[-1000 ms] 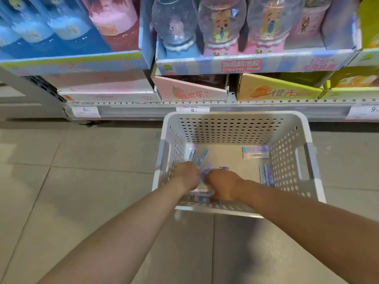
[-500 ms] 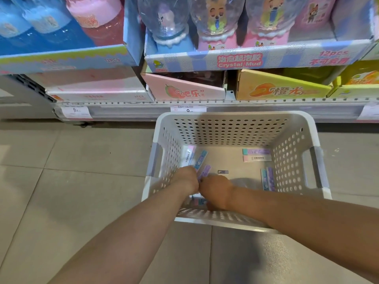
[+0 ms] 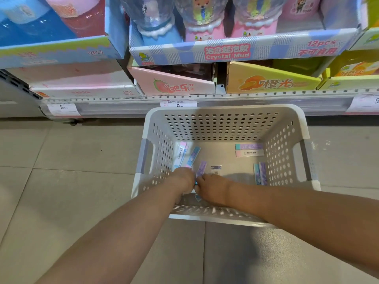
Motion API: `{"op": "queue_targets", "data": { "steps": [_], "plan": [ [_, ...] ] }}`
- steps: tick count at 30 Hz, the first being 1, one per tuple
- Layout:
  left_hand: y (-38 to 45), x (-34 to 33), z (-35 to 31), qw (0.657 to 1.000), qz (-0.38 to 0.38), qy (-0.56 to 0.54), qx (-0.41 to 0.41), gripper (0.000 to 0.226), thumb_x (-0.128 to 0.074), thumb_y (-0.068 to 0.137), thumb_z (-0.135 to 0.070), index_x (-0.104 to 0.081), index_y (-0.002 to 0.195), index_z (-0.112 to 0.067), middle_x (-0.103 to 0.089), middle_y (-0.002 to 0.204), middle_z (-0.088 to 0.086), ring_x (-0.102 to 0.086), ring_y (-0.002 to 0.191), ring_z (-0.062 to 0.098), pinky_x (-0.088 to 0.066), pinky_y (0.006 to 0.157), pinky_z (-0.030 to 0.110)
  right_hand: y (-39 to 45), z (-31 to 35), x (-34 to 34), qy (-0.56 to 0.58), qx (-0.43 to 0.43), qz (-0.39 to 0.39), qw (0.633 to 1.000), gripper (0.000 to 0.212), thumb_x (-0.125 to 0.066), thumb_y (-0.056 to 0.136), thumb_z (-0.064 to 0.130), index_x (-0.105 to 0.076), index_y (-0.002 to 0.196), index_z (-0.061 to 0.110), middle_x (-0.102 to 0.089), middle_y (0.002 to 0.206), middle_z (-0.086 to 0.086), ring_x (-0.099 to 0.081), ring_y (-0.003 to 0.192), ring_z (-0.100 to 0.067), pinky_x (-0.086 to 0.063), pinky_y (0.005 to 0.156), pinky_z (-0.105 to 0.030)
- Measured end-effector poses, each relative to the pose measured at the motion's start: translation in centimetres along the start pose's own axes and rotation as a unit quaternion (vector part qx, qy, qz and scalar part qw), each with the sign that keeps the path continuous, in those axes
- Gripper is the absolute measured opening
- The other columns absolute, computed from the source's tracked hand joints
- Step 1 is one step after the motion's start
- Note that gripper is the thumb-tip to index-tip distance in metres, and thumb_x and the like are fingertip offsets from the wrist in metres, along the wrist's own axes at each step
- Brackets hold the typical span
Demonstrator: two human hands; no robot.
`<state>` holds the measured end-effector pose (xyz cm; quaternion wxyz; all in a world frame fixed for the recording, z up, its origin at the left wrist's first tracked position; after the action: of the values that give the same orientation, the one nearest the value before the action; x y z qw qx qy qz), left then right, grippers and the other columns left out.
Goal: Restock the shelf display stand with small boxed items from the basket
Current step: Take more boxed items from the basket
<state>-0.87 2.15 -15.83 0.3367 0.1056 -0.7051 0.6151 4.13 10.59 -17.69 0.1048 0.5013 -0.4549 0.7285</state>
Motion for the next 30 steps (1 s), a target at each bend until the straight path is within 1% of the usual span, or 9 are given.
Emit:
{"op": "queue_targets", "data": {
  "steps": [6, 9, 13, 18, 21, 23, 26, 28, 30],
  "plan": [
    [0.5, 0.0, 1.1, 0.997, -0.031, -0.07, 0.001, 0.029, -0.042, 0.096, -0.012, -0.05, 0.123, -0.004, -0.053, 0.129, 0.016, -0.053, 0.116, 0.03, -0.045, 0.091, 0.033, -1.1, -0.7, 0.7, -0.012, 0.037, -0.012, 0.999, 0.036, -0.036, 0.096, 0.01, -0.038, 0.129, -0.004, -0.05, 0.129, -0.027, -0.054, 0.112, -0.038, -0.044, 0.09, -0.044],
    [0.7, 0.2, 1.5, 0.989, -0.076, -0.124, 0.008, 0.031, -0.044, 0.095, -0.021, -0.05, 0.122, -0.006, -0.056, 0.126, 0.016, -0.057, 0.111, 0.031, -0.048, 0.087, 0.031, -1.9, -1.6, 1.4, 0.05, 0.009, -0.038, 0.998, 0.036, -0.036, 0.094, 0.008, -0.037, 0.128, 0.0, -0.061, 0.111, -0.021, -0.06, 0.095, -0.034, -0.042, 0.071, -0.038],
    [0.7, 0.7, 1.4, 0.981, -0.148, -0.121, 0.022, 0.043, -0.055, 0.087, -0.015, -0.036, 0.125, -0.005, -0.062, 0.113, 0.017, -0.061, 0.1, 0.034, -0.044, 0.067, 0.032, -3.0, -2.3, 2.9, 0.07, -0.028, -0.082, 0.994, 0.038, -0.04, 0.092, 0.012, -0.037, 0.129, 0.004, -0.063, 0.105, -0.018, -0.06, 0.09, -0.036, -0.031, 0.062, -0.032],
    [1.2, 1.4, 0.9, 0.971, -0.206, -0.116, 0.019, 0.039, -0.053, 0.084, -0.007, -0.038, 0.12, -0.003, -0.061, 0.11, 0.019, -0.062, 0.096, 0.037, -0.046, 0.066, 0.035, -2.4, -2.8, 3.1, 0.082, -0.063, -0.085, 0.991, 0.046, -0.035, 0.094, 0.011, -0.024, 0.139, 0.009, -0.042, 0.07, -0.009, -0.044, 0.073, -0.031, -0.033, 0.064, -0.031],
    [1.7, 1.5, 0.7, 0.97, -0.199, -0.139, 0.025, 0.03, -0.053, 0.082, -0.007, -0.047, 0.111, -0.002, -0.06, 0.112, 0.02, -0.061, 0.097, 0.036, -0.048, 0.072, 0.035, -2.2, -2.6, 2.8, 0.023, -0.059, -0.094, 0.994, 0.042, -0.032, 0.094, 0.004, -0.029, 0.136, 0.001, -0.059, 0.104, -0.019, -0.056, 0.085, -0.037, -0.031, 0.064, -0.032],
    [1.8, 1.5, 0.6, 0.969, -0.202, -0.137, 0.029, 0.027, -0.055, 0.084, -0.009, -0.048, 0.108, -0.001, -0.06, 0.111, 0.02, -0.061, 0.098, 0.036, -0.045, 0.069, 0.034, -1.7, -2.3, 2.5, 0.011, -0.06, -0.101, 0.993, 0.039, -0.031, 0.094, 0.002, -0.037, 0.132, 0.0, -0.056, 0.122, -0.018, -0.059, 0.101, -0.037, -0.033, 0.065, -0.035],
    [2.0, 1.6, 0.6, 0.973, -0.192, -0.122, 0.035, 0.021, -0.049, 0.089, -0.007, -0.052, 0.107, 0.002, -0.059, 0.113, 0.021, -0.06, 0.102, 0.037, -0.047, 0.075, 0.036, -0.9, -2.0, 2.4, 0.016, -0.08, -0.102, 0.991, 0.04, -0.032, 0.095, 0.002, -0.034, 0.135, -0.001, -0.048, 0.131, -0.018, -0.057, 0.105, -0.039, -0.043, 0.071, -0.04],
    [2.1, 1.8, 0.7, 0.977, -0.171, -0.127, 0.028, 0.019, -0.048, 0.088, -0.006, -0.056, 0.102, 0.003, -0.061, 0.11, 0.022, -0.062, 0.1, 0.037, -0.05, 0.078, 0.036, -0.4, -2.1, 2.3, -0.003, -0.072, -0.106, 0.992, 0.048, -0.034, 0.095, 0.002, -0.022, 0.14, -0.004, -0.043, 0.134, -0.02, -0.057, 0.104, -0.039, -0.039, 0.067, -0.039],
    [2.3, 1.9, 0.9, 0.978, -0.158, -0.137, 0.017, 0.02, -0.05, 0.087, -0.011, -0.059, 0.098, 0.003, -0.064, 0.107, 0.022, -0.063, 0.096, 0.036, -0.049, 0.074, 0.033, -0.5, -2.4, 2.5, 0.017, -0.082, -0.102, 0.991, 0.043, -0.033, 0.096, 0.006, -0.029, 0.138, -0.002, -0.05, 0.128, -0.018, -0.058, 0.103, -0.037, -0.04, 0.067, -0.039]
  ]
}}
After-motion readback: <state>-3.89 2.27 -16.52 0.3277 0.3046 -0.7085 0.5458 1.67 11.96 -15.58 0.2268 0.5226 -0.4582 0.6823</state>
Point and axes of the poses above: each hand's wrist, its own y-axis towards the middle knuckle, its own x-axis out of the back of the hand, z = x × y, the point moved 1 cm from there along y, towards the middle knuckle
